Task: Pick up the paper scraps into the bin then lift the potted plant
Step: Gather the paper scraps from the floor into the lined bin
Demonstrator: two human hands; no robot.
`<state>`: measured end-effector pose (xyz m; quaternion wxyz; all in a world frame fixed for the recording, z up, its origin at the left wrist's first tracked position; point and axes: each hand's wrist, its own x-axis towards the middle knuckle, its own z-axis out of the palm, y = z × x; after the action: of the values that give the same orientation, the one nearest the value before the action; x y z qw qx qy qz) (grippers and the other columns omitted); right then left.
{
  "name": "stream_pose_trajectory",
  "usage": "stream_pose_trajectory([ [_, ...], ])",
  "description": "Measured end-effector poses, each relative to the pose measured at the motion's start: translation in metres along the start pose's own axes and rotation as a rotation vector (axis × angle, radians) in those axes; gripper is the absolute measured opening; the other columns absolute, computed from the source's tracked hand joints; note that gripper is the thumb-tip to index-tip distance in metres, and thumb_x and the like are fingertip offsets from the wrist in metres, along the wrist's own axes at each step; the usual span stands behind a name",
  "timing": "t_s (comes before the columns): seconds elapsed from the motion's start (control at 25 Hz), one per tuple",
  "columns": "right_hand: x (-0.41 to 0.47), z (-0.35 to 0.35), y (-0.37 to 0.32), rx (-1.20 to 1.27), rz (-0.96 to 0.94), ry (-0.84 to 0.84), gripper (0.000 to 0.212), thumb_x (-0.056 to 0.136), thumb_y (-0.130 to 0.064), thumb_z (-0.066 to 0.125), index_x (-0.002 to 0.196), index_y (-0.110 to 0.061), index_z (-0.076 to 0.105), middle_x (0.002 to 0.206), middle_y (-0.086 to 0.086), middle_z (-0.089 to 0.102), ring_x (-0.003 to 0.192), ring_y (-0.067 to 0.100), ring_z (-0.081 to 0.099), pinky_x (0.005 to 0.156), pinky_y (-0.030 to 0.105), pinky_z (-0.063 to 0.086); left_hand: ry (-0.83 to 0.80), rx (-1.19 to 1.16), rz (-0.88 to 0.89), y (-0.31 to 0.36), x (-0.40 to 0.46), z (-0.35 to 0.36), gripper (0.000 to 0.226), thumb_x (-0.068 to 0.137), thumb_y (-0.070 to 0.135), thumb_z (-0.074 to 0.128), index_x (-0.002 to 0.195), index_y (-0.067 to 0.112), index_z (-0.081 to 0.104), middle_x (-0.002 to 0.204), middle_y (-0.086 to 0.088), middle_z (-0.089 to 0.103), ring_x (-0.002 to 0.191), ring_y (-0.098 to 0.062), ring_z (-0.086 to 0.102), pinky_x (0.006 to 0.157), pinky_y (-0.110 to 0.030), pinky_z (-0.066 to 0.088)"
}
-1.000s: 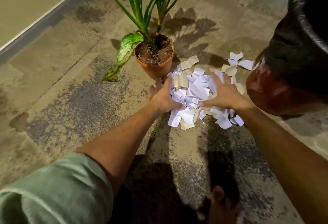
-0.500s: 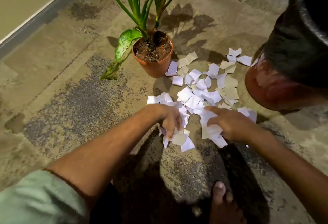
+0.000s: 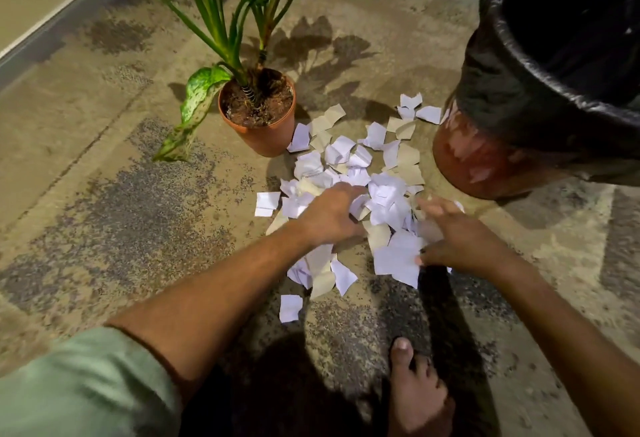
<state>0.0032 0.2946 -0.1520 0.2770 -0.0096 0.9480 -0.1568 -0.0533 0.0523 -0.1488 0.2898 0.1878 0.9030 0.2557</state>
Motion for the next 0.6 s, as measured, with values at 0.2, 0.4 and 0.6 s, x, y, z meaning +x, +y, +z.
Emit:
stream_pose_trajectory([
  [0.2,0.002,0.037,-0.021,-0.050,-0.186,0.267,0.051,0.081,-0.016,0.072,0.130,-0.016,0.058,0.135,0.006,0.054,0.101,0.033,0.064,0.073,0.035,0.049,-0.044,0.098,0.083,0.026,0.008,0.059,0.098,0.071,0.035,0.078,0.149,0.021,0.020,0.140,-0.014,0.037,0.114,-0.036,0.053,0.087,-0.039,0.049],
  [0.4,-0.006,0.037,-0.009,-0.025,-0.231,0.477,0.024,0.069,0.003,0.076,0.090,-0.009,0.075,0.092,0.011,0.071,0.071,0.034,0.068,0.057,0.035,0.052,0.059,0.223,0.073,0.028,0.007,0.068,0.048,0.079,0.004,0.059,0.124,0.014,0.051,0.104,-0.015,0.056,0.092,-0.037,0.060,0.071,-0.041,0.052],
  [0.6,-0.017,0.016,-0.004,0.022,-0.195,0.555,0.019,0.070,0.001,0.077,0.085,-0.010,0.075,0.089,0.005,0.072,0.072,0.029,0.068,0.061,0.027,0.049,0.100,0.156,-0.028,0.026,0.011,0.055,0.026,0.082,0.000,0.052,0.098,0.008,0.070,0.096,-0.018,0.069,0.092,-0.035,0.062,0.075,-0.036,0.052],
])
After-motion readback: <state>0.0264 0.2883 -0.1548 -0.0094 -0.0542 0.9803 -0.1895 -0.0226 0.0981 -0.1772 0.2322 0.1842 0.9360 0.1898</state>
